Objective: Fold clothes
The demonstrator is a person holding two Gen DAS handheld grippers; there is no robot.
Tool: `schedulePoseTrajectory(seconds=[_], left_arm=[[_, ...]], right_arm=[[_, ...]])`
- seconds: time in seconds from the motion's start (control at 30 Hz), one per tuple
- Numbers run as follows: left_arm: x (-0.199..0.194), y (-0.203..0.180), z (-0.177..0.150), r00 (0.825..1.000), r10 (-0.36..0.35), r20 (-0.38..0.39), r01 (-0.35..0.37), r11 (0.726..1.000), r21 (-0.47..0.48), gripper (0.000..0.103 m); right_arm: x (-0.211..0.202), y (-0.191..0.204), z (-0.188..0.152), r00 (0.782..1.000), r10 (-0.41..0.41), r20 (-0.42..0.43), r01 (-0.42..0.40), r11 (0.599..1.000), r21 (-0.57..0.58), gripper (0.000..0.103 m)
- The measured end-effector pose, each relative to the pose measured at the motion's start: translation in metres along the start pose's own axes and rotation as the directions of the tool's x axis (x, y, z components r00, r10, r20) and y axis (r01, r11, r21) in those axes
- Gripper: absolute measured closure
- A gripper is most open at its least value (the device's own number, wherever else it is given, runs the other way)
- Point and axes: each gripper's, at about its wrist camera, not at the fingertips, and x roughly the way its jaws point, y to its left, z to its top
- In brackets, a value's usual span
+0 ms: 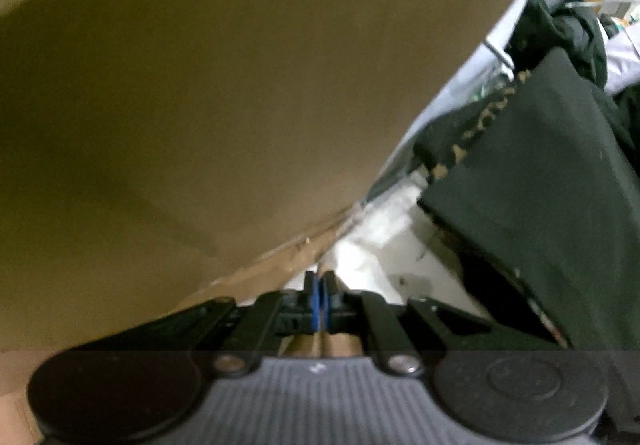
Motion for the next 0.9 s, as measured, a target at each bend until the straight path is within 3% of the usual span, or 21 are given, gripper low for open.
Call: schedulePoseTrajectory(seconds=[0.17, 0.3, 0.37, 0.53, 0.6, 0.63, 0.8, 0.87, 0.9], left_arm=[[0.013, -0.012, 0.012, 1.0, -0.022, 0.02, 0.022, 1.0, 0.002, 0.103], [0.023, -0.026, 0.011, 1.0, -0.014, -0.024, 0.016, 0.999, 0.051, 0.103], [0.016, -0.028, 0.007, 0.999, -0.008, -0.039, 0.011, 0.998, 0.067, 0.093], [-0.017, -0.029, -0.013, 0.999, -0.007, -0.047, 0.012, 0.994, 0.111, 0.082], [-0.033, -0.027, -0.026, 0.999, 0.012, -0.04, -0.007, 0.994, 0.111, 0.073], [-0.042, -0.022, -0.033, 0.999, 0.011, -0.036, -0.008, 0.996, 0.093, 0.069], [-0.087, 0.013, -0.069, 0.998, 0.045, -0.037, -0.045, 0.999, 0.005, 0.059], [-0.11, 0.031, -0.084, 0.996, 0.087, -0.024, -0.088, 0.996, -0.013, 0.044], [-0.125, 0.039, -0.094, 0.994, 0.111, -0.014, -0.111, 0.993, -0.034, 0.042]], right_arm=[[-0.003, 0.01, -0.011, 0.999, -0.051, 0.016, 0.052, 0.998, -0.029, 0.099], [0.006, 0.014, -0.02, 0.996, -0.092, -0.014, 0.09, 0.993, -0.078, 0.1], [0.002, 0.016, -0.025, 0.996, -0.084, -0.008, 0.083, 0.994, -0.072, 0.097], [-0.016, 0.017, -0.048, 0.996, -0.079, 0.05, 0.08, 0.997, -0.021, 0.089], [-0.025, 0.017, -0.06, 0.995, -0.071, 0.068, 0.072, 0.997, -0.025, 0.07], [-0.028, 0.017, -0.063, 0.996, -0.065, 0.057, 0.068, 0.996, -0.049, 0.066], [-0.049, 0.024, -0.069, 0.997, -0.012, 0.081, 0.021, 0.993, -0.116, 0.066], [-0.054, 0.022, -0.067, 0.996, -0.009, 0.085, 0.019, 0.993, -0.118, 0.066], [-0.057, 0.023, -0.066, 0.996, -0.01, 0.089, 0.021, 0.992, -0.124, 0.066]])
